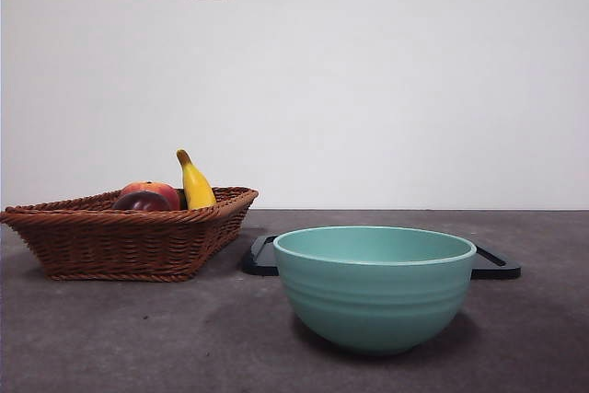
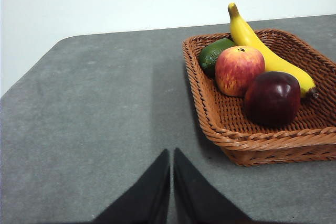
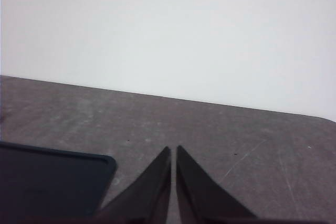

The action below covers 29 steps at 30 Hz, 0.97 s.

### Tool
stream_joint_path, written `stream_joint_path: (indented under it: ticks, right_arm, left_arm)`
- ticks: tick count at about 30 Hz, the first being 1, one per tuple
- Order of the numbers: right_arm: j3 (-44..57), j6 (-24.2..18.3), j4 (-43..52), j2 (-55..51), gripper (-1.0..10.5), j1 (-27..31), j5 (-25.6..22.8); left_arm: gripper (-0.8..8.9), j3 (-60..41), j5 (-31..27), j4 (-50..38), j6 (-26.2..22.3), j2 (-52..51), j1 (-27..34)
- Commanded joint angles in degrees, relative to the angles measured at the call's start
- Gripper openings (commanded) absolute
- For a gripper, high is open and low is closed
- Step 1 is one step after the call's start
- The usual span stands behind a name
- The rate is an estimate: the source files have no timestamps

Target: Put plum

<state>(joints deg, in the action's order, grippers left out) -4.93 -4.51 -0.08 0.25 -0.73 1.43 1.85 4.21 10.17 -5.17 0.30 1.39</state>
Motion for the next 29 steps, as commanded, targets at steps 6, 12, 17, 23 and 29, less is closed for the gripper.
stream_joint_path:
  ticks: [6,12,17,23,29]
  right_arm:
    - [4.33,0.85,1.25,-0.04,0.1,0.17,-0.39]
    - [4.31,0.92,-4.33,-0.04,0.1,0.17,-0.39]
    - [4.28,2.29,-10.03,-0.04,0.1,0.17,-0.35]
    - [4.28,2.75,-8.94,-0.04,0.1,0.17,0.0]
    - [4.26,2.75,-8.96,-0.04,0.1,0.17,0.0]
  left_arm:
    - [0.09,-1.18,-0.17,0.5,0.31,-0.11,0.15]
    - [0.09,-1.18,-0.17,0.5,0.31,-0.11,0.15]
    - [0.09,-1.18,-0.17,0.5,0.31,-0.11,0.13]
    - [0.09,-1.18,-0.17,0.52,0.31,-0.11,0.13]
    - [0.09,-1.18,-0.17,0.5,0.31,-0.11,0.13]
